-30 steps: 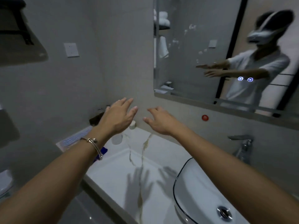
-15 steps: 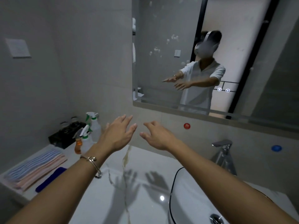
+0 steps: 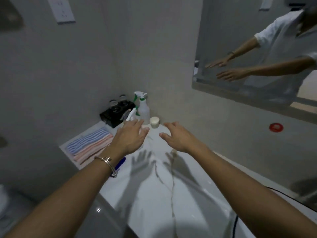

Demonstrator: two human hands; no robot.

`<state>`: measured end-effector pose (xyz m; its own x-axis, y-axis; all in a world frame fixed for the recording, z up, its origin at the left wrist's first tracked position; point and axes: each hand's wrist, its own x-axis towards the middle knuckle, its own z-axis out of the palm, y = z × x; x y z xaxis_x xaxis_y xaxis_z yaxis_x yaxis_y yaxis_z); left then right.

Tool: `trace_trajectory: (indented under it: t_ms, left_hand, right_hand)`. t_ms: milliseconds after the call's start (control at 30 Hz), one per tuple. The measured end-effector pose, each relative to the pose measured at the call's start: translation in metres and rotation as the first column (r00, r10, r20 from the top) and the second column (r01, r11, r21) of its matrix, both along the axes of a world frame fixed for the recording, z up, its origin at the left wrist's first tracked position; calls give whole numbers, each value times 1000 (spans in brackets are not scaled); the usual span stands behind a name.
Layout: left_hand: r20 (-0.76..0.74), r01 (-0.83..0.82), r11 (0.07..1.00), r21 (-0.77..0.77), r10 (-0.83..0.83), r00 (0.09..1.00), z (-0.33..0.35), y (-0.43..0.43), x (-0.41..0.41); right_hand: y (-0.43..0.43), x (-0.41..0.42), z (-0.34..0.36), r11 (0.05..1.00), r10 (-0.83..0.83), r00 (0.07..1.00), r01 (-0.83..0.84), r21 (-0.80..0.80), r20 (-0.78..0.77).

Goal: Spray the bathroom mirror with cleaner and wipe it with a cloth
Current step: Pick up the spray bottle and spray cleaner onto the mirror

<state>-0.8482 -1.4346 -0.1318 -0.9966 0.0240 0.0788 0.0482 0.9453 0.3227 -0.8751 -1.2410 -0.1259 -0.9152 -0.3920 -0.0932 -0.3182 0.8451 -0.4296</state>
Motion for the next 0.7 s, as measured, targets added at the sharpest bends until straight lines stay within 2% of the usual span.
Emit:
trace_trajectory:
  t_ms: [167,333,533,700]
  left_hand:
    - [98,-44,999,25,42,994,-39,-34,-24]
    - [205,-46,992,116,21,978,-79,-72,-71]
    - [355,-130,989,73,96,930,-116,-115,-131]
    - [369,-79,990,117,30,929,-154,-147,-164]
  right_hand:
    - [-35,-35,-33,1000,14,996,-15,13,84]
    - [-75,-74,-61,999,18,991,-22,27,135]
    - [-137,-137,-102,998,-52,970,41,52,237]
    - [-188,-176,-135,986,-135,971,151,-65,199]
